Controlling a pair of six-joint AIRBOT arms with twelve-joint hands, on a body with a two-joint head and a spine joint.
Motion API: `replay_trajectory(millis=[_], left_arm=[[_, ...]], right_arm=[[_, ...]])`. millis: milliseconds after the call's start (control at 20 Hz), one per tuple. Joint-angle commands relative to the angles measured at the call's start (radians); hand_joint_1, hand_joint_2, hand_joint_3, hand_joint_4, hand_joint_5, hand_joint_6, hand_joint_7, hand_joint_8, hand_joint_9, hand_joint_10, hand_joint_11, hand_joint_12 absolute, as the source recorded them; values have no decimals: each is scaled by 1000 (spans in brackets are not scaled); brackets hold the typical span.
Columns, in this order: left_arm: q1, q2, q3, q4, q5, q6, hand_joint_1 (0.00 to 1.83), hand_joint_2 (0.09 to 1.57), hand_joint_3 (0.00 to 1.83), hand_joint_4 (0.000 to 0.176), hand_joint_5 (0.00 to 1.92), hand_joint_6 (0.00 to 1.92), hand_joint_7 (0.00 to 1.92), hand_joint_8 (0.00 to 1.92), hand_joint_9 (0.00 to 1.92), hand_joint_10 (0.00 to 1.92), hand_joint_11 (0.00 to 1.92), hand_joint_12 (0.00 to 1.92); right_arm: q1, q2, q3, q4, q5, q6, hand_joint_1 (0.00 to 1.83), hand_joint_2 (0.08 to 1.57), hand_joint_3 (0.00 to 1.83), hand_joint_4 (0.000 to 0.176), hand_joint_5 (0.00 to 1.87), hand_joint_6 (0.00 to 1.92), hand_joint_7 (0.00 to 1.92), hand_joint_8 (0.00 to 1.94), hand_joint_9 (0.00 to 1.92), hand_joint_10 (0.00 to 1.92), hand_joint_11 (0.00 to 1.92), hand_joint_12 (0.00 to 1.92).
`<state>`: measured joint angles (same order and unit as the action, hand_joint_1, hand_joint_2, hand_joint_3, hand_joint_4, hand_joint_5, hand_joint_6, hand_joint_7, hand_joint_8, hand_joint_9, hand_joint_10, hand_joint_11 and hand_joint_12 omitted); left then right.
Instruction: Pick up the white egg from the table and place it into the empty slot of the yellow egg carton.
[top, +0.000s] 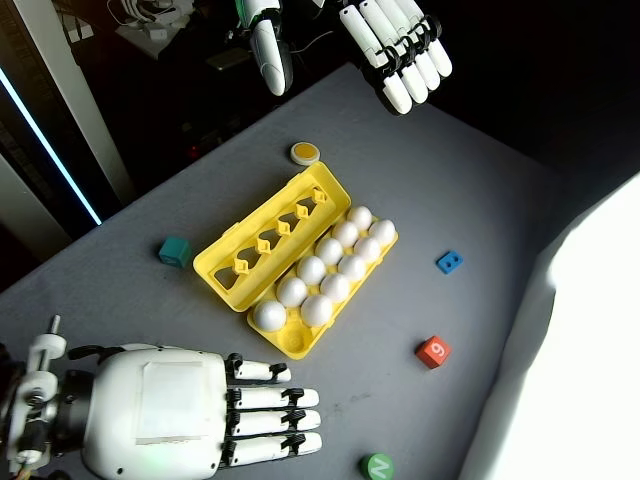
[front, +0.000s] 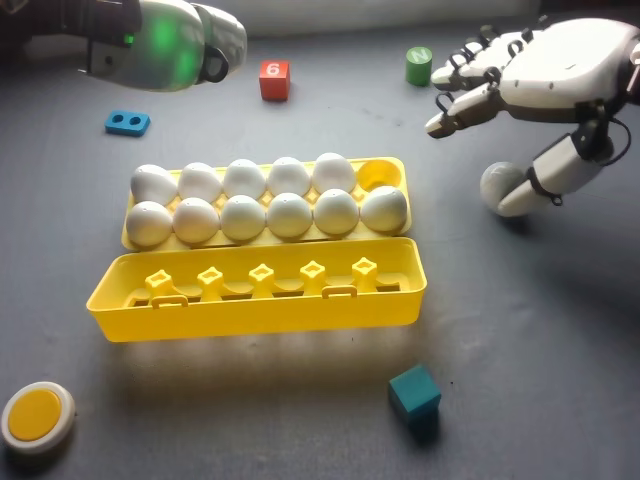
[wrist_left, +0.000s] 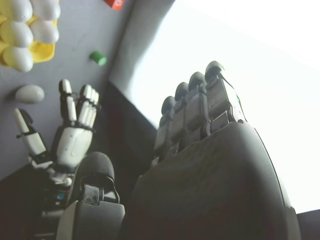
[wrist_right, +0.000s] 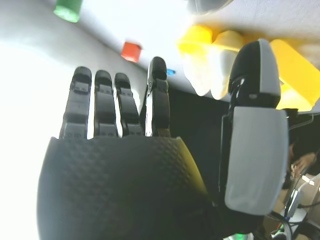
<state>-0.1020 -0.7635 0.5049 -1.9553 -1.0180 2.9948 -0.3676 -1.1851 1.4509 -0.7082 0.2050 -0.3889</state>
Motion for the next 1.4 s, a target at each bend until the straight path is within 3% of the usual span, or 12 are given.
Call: replay_trajectory(millis=[0, 50, 100, 600, 650, 800, 850, 950, 1050, 1300, 1350], left_arm=[[-15, 2, 0, 88, 27, 4, 0, 1280, 0, 0, 50, 1, 42, 1, 14, 1, 0, 0], [-15, 2, 0, 88, 27, 4, 0, 1280, 0, 0, 58, 4, 56, 7, 31, 8, 0, 0], [-15, 2, 0, 89, 27, 4, 0, 1280, 0, 0, 58, 4, 61, 8, 33, 8, 0, 0], [-14, 2, 0, 90, 27, 4, 0, 1282, 0, 0, 51, 6, 45, 5, 17, 6, 0, 0], [-14, 2, 0, 90, 27, 4, 0, 1280, 0, 0, 44, 3, 39, 3, 6, 1, 0, 0], [-14, 2, 0, 90, 27, 4, 0, 1279, 0, 0, 49, 5, 41, 3, 8, 2, 0, 0], [-14, 2, 0, 90, 27, 4, 0, 1280, 0, 0, 55, 7, 44, 4, 13, 4, 0, 0], [-14, 2, 0, 90, 27, 4, 0, 1282, 0, 0, 50, 2, 45, 2, 7, 1, 0, 0], [-14, 2, 0, 90, 27, 4, 0, 1279, 0, 0, 50, 2, 36, 0, 3, 0, 0, 0], [-14, 2, 0, 90, 27, 4, 0, 1281, 0, 0, 53, 1, 39, 0, 4, 1, 0, 0], [-14, 2, 0, 90, 27, 4, 0, 1278, 0, 0, 75, 10, 62, 10, 27, 10, 0, 0]], right_arm=[[4, 5, 8, 16, 65, 5, 758, 867, 0, 116, 401, 27, 0, 0, 0, 0, 0, 0], [-2, 1, 15, 16, 65, 5, 774, 869, 0, 108, 403, 24, 0, 0, 0, 0, 0, 0], [-5, -3, 21, 16, 65, 5, 768, 870, 0, 118, 406, 22, 0, 0, 0, 0, 0, 0], [-40, -33, 74, 25, 64, 5, 666, 908, 7, 148, 435, 10, 0, 0, 0, 0, 0, 0], [-42, -36, 79, 26, 63, 5, 640, 905, 5, 161, 446, 12, 0, 0, 0, 0, 0, 0], [-51, -40, 85, 28, 64, 4, 636, 904, 4, 153, 441, 9, 0, 0, 0, 0, 0, 0], [-53, -41, 85, 28, 67, 3, 667, 901, 2, 133, 447, 10, 0, 0, 0, 0, 0, 0], [-52, -42, 85, 30, 74, 2, 673, 923, 10, 126, 452, 6, 0, 0, 0, 0, 0, 0], [-52, -43, 85, 31, 78, 2, 661, 923, 9, 133, 462, 9, 0, 0, 0, 0, 0, 0], [-51, -45, 85, 33, 83, 2, 665, 954, 8, 132, 528, 10, 0, 0, 0, 0, 0, 0], [-51, -46, 84, 34, 83, 2, 672, 954, 2, 158, 632, 15, 0, 0, 0, 0, 0, 0]])
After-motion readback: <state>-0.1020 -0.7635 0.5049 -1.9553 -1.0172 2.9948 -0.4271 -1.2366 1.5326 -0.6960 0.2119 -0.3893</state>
